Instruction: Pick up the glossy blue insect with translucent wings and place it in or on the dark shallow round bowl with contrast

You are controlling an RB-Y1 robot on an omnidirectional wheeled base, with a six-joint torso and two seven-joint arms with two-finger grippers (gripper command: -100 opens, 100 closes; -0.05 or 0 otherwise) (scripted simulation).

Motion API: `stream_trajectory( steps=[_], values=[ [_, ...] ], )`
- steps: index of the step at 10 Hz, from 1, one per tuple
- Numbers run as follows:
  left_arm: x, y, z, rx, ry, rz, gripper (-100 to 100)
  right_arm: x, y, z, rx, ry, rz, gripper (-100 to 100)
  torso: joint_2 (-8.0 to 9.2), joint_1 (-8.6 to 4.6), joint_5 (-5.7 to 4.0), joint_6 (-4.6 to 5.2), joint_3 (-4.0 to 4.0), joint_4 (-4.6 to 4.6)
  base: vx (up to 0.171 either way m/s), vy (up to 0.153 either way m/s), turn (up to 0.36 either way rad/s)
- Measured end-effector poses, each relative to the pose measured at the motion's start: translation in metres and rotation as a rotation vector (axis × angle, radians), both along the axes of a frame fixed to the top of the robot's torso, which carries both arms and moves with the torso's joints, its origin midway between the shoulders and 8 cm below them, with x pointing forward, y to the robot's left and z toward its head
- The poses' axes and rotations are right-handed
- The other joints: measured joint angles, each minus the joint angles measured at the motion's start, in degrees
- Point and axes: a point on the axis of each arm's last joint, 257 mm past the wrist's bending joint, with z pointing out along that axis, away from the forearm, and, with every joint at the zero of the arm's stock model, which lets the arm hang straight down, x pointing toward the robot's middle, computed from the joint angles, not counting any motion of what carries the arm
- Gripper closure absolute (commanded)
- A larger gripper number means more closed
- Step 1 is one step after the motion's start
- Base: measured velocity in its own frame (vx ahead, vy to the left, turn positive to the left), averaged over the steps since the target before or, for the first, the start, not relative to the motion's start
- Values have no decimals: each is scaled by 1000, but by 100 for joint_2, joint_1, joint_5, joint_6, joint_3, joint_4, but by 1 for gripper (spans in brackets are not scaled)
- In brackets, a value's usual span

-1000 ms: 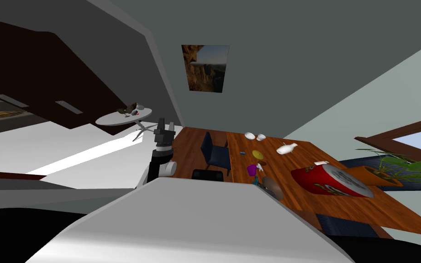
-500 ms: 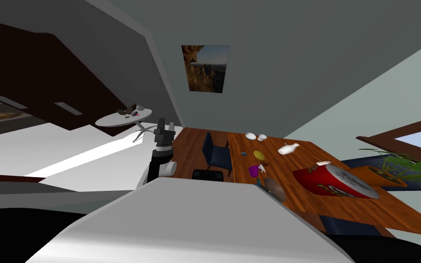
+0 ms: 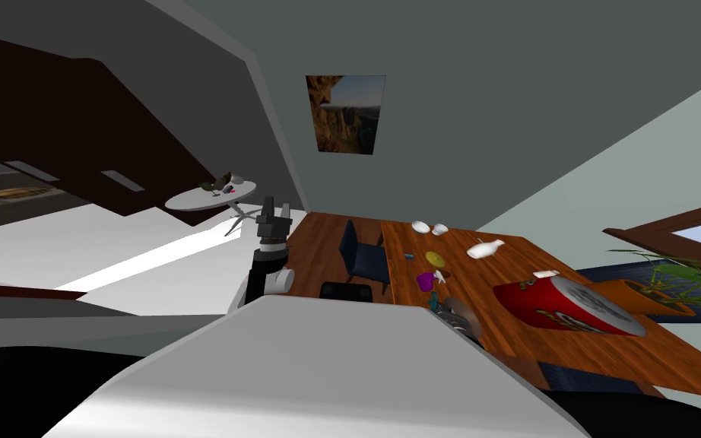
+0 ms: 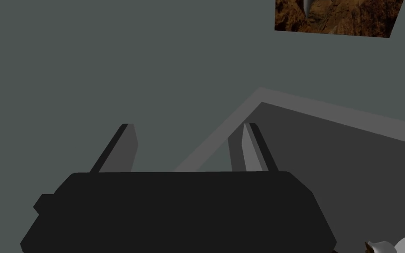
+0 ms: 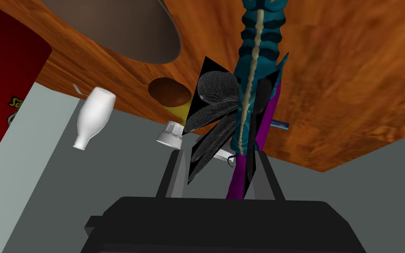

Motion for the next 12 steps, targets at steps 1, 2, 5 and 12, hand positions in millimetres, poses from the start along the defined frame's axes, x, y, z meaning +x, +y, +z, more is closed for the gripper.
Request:
stream_trajectory(
  steps=[1,2,5,12],
  values=[
    [0,0,0,0,0,0,0,4,-3,3,-10,-8,3,100,1,0,1,-1,1,1,-22,79,43],
    [0,0,0,0,0,0,0,11,-13,16,-32,-24,13,100,5,14,12,-4,4,4,-7,65,23],
    [0,0,0,0,0,0,0,22,-41,50,-92,-67,16,100,9,37,23,1,6,5,-19,96,35],
    [0,0,0,0,0,0,0,31,-100,119,-222,-117,20,100,12,25,23,4,7,3,-13,57,24]
  ],
)
